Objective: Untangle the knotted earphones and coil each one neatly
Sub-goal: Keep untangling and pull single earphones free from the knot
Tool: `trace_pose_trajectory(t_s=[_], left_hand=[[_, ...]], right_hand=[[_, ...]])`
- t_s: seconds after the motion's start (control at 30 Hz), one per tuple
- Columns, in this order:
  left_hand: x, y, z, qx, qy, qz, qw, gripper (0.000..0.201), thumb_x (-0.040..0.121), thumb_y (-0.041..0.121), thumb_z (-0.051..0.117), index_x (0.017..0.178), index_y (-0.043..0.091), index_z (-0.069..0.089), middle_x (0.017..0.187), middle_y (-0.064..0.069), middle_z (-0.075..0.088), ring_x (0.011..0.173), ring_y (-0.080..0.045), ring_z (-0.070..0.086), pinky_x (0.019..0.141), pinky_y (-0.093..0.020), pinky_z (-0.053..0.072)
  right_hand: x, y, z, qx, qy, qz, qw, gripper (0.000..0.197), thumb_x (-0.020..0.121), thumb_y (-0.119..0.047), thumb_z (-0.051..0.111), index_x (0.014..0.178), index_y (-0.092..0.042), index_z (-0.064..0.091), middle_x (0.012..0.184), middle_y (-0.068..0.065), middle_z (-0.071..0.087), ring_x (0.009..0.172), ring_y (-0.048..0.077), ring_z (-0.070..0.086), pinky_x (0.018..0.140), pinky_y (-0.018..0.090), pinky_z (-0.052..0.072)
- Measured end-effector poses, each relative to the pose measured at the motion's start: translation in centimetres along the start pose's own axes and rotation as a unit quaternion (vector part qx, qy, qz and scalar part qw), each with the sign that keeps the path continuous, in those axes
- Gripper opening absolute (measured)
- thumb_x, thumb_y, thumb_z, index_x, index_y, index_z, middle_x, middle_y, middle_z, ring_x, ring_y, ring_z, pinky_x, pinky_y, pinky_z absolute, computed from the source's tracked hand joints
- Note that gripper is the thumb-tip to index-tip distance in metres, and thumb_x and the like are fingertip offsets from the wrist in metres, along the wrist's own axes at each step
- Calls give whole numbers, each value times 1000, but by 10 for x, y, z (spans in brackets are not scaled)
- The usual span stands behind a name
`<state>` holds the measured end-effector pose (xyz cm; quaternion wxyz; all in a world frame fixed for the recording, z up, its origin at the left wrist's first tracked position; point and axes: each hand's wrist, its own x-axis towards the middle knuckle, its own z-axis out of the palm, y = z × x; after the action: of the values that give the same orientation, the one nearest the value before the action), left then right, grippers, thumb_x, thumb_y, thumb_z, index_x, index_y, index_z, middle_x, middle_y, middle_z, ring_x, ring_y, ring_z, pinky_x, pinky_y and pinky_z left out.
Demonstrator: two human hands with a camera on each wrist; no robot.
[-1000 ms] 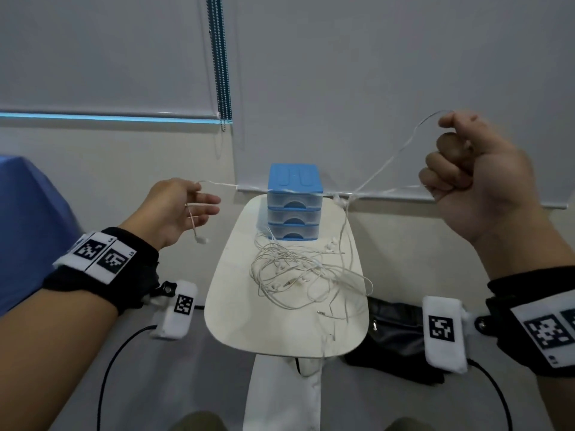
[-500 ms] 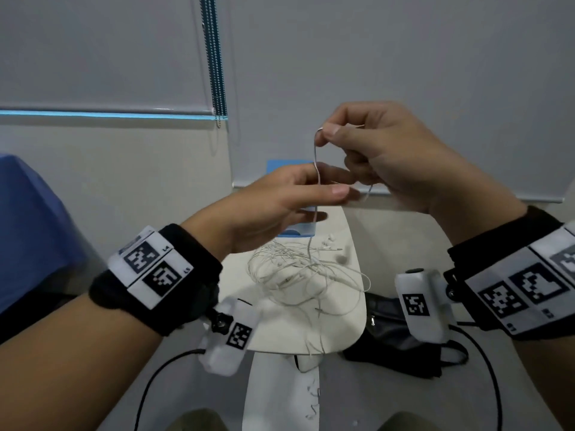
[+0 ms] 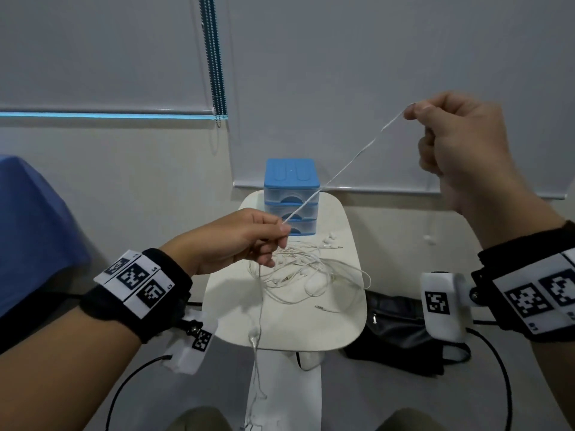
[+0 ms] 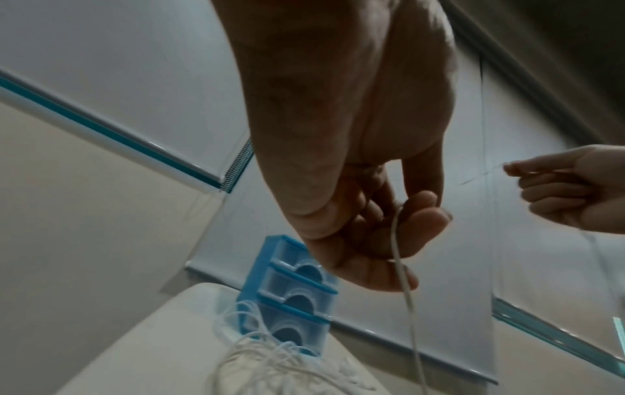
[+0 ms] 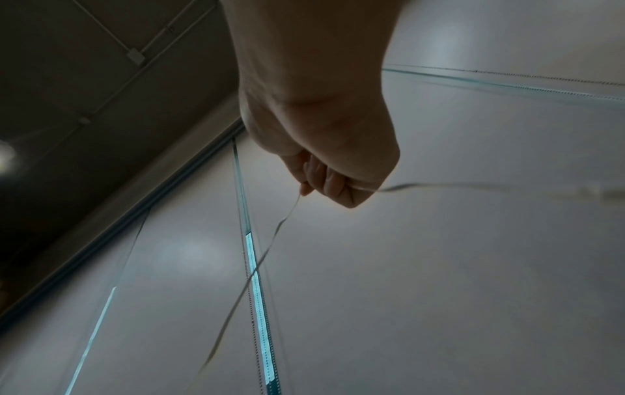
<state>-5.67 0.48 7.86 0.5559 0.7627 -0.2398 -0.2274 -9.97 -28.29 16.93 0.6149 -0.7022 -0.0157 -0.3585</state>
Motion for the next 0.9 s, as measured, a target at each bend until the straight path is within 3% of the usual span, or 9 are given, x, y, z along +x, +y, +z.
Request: trace_pose_trajectory(t_s=[0.1, 0.2, 0.3, 0.4, 0.5, 0.6, 0.7, 0.8, 0.9], left_hand=[[-4, -17, -19, 6, 20, -34, 999, 28, 93, 34, 63, 81, 9, 64, 63, -2, 43, 57, -17, 44, 81, -36, 55], [-9, -27, -34, 10, 74, -52, 996, 29, 102, 29, 58, 81, 10, 66, 64, -1, 44, 57, -16, 46, 86, -41, 55], [-8, -15, -33, 6, 135, -14, 991, 34, 107, 30, 50, 83, 12, 65, 63, 3, 40, 54, -14, 40, 69, -33, 56], [-5, 18, -22, -1, 150, 64, 987, 35, 109, 32, 46, 85, 15, 65, 63, 4, 35, 51, -12, 31, 50, -23, 41], [-5, 54, -10, -6, 132, 139, 981, 34, 110, 33, 45, 87, 15, 64, 61, 5, 32, 48, -9, 23, 42, -18, 23], [-6, 84, -1, 8, 135, 189, 973, 34, 110, 33, 45, 88, 16, 64, 60, 7, 31, 51, -10, 20, 45, -21, 17], [-8, 109, 4, 19, 142, 224, 964, 34, 110, 34, 45, 89, 16, 66, 62, 6, 32, 53, -11, 22, 48, -23, 19], [-8, 126, 9, 33, 136, 252, 958, 34, 111, 33, 44, 93, 15, 66, 66, 2, 28, 58, -15, 17, 51, -27, 15], [-7, 134, 16, 50, 129, 262, 955, 33, 111, 32, 44, 99, 13, 68, 67, 2, 29, 60, -16, 18, 51, -26, 17]], right_hand=[[5, 1, -11, 14, 41, -1, 999, 18, 94, -16, 57, 78, -17, 66, 41, -9, 33, 36, 11, 24, 44, 18, 21], [5, 1, -24, 32, 56, 22, 998, 18, 95, -12, 56, 78, -15, 64, 41, -9, 30, 35, 11, 22, 43, 18, 18], [-1, 11, -26, 40, 14, 77, 996, 20, 93, -10, 55, 73, -13, 59, 45, -6, 27, 36, 11, 19, 42, 16, 15], [-12, 27, -20, -9, -61, 145, 987, 19, 89, -10, 56, 71, -10, 58, 54, 0, 27, 43, 15, 21, 42, 18, 17], [-30, 40, -16, -66, -174, 184, 965, 20, 89, -4, 57, 70, -5, 61, 58, 4, 30, 49, 18, 26, 43, 23, 22], [-51, 48, -15, -176, -343, 179, 905, 16, 93, -4, 59, 80, -4, 68, 57, 7, 46, 49, 22, 42, 49, 28, 32], [-70, 49, -4, -240, -466, 194, 829, 9, 96, -16, 66, 104, -12, 69, 63, 11, 59, 56, 27, 58, 52, 31, 42], [-83, 46, 17, -217, -517, 196, 805, 38, 95, -22, 71, 129, -26, 56, 72, 13, 65, 61, 28, 66, 57, 32, 44], [-91, 39, 41, -161, -543, 184, 803, 53, 94, -30, 72, 140, -36, 47, 80, 11, 68, 65, 29, 70, 56, 31, 45]])
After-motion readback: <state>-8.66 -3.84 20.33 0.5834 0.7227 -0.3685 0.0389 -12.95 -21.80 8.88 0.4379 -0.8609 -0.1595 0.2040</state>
